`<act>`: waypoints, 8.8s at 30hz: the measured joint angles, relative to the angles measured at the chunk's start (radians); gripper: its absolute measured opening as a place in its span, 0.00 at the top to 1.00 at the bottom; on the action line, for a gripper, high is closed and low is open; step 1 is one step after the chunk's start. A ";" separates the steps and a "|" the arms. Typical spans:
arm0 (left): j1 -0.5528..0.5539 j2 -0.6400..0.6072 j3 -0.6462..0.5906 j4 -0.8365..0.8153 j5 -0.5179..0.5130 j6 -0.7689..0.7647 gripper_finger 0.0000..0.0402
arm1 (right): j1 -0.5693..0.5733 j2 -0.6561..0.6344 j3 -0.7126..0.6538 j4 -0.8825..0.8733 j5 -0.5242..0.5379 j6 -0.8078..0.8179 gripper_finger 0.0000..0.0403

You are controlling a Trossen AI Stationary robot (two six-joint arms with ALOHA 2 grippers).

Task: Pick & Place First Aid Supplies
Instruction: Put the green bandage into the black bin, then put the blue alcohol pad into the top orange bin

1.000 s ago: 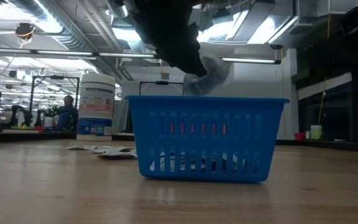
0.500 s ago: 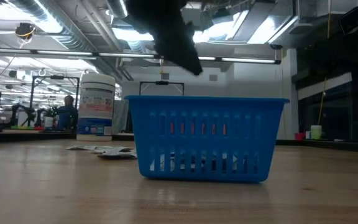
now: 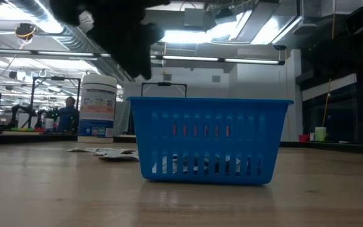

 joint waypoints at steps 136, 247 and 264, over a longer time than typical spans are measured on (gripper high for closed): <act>0.476 0.313 0.321 0.206 0.166 -0.346 0.99 | 0.000 0.000 0.000 0.000 0.000 0.000 0.52; 0.127 -0.078 -0.395 0.032 0.114 -0.181 0.56 | 0.000 0.000 0.000 0.000 0.000 0.000 0.52; 0.163 -0.082 -0.522 0.199 0.104 -0.118 0.65 | 0.000 0.000 0.000 0.000 0.000 0.000 0.52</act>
